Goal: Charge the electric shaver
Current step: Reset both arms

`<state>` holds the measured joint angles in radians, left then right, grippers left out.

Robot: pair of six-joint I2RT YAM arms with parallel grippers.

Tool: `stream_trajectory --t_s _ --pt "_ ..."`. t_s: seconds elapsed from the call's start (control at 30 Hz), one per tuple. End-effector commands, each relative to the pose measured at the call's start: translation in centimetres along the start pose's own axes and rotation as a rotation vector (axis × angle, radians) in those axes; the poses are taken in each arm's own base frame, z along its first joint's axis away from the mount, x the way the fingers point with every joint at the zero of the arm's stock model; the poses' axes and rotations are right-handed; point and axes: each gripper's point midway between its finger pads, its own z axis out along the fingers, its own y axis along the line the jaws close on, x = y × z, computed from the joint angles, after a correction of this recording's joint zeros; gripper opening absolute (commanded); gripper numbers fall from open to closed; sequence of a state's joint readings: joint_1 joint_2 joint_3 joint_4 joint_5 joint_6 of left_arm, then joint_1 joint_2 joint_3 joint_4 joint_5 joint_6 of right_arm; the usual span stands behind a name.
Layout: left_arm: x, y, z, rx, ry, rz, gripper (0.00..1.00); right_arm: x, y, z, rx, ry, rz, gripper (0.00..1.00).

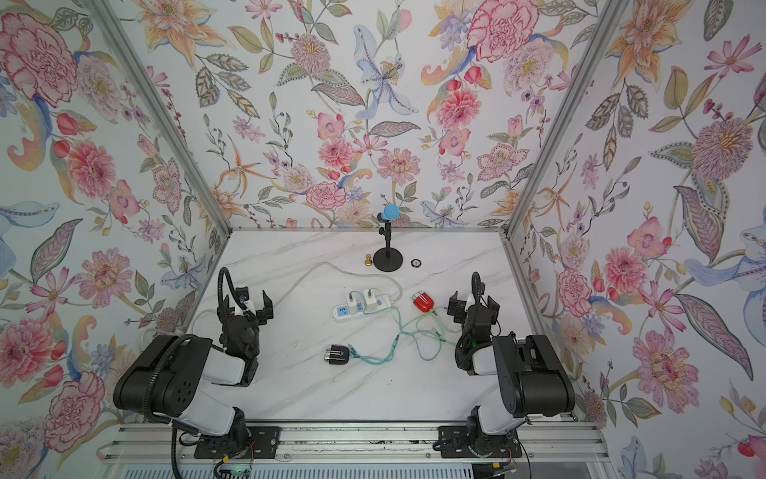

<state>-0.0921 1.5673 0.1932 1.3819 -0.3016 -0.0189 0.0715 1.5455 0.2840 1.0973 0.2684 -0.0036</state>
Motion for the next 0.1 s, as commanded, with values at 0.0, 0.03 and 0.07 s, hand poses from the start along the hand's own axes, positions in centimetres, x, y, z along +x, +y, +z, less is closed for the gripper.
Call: stream_trajectory --t_s 0.0,0.03,0.07 --pt "-0.84 -0.21 0.34 0.012 -0.031 -0.015 0.99 -0.67 -0.64 -0.15 0.013 -0.036 0.027 1.0" --pt "-0.87 -0.22 0.32 0.012 -0.033 -0.014 0.99 -0.6 -0.68 -0.22 0.014 -0.035 0.027 1.0" --pt "-0.96 -0.21 0.32 0.012 -0.035 -0.015 0.99 -0.66 -0.25 -0.16 -0.003 -0.036 0.015 1.0"
